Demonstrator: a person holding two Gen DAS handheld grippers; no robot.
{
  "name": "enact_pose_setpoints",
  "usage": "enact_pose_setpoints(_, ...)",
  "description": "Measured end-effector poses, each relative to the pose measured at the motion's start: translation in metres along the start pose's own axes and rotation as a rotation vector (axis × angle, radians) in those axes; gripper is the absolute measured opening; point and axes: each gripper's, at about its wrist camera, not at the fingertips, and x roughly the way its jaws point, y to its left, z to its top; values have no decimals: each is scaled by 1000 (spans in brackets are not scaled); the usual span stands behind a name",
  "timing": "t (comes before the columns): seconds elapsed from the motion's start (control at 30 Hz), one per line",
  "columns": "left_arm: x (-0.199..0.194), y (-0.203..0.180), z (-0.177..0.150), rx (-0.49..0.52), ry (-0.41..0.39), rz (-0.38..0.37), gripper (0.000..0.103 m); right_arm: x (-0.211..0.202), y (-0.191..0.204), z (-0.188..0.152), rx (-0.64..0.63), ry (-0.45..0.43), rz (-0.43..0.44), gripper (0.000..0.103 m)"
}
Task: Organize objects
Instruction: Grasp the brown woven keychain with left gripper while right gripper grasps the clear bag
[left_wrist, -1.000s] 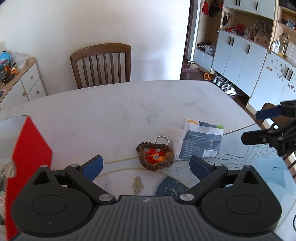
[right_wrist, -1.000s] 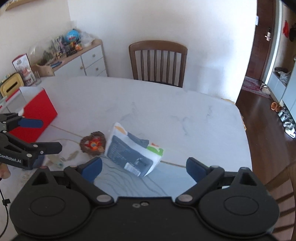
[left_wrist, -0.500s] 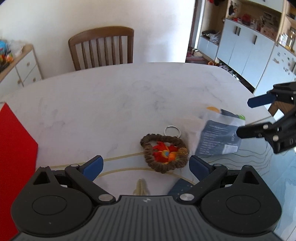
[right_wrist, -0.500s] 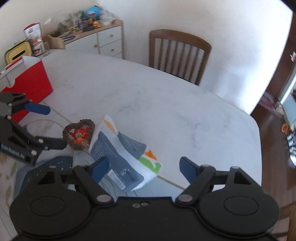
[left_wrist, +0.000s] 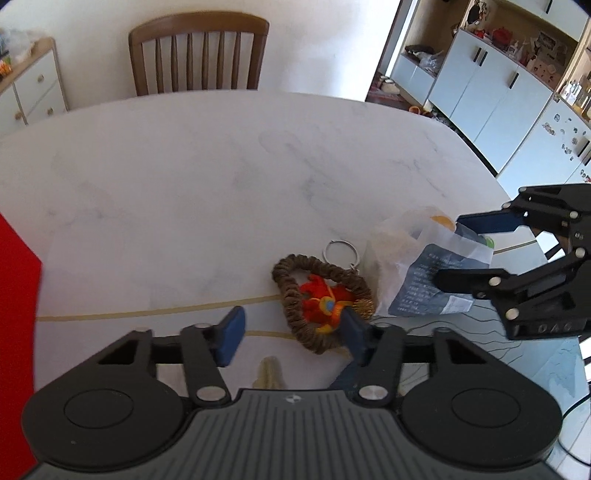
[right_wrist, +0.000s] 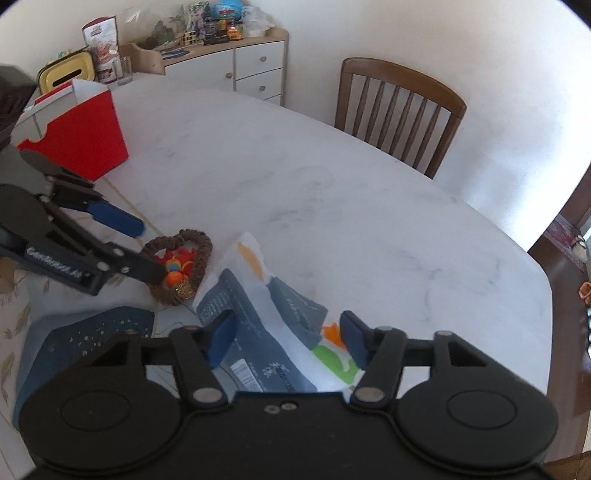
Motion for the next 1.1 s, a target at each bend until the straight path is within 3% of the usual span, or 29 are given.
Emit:
enact_pose_setpoints(0.37,-3,-1,4,-24,9,-35,12,-8,6,-9,35,-18,-2,27)
enact_pose_setpoints(0.63,-23,-10,0,-4,-27,-67,9,-25,6,-21,183,-27,-37,12)
enact_pose_setpoints(1.1,-75,-21,-21,49,-54,-102,8,-87,41,-46,343,-63,-32,9)
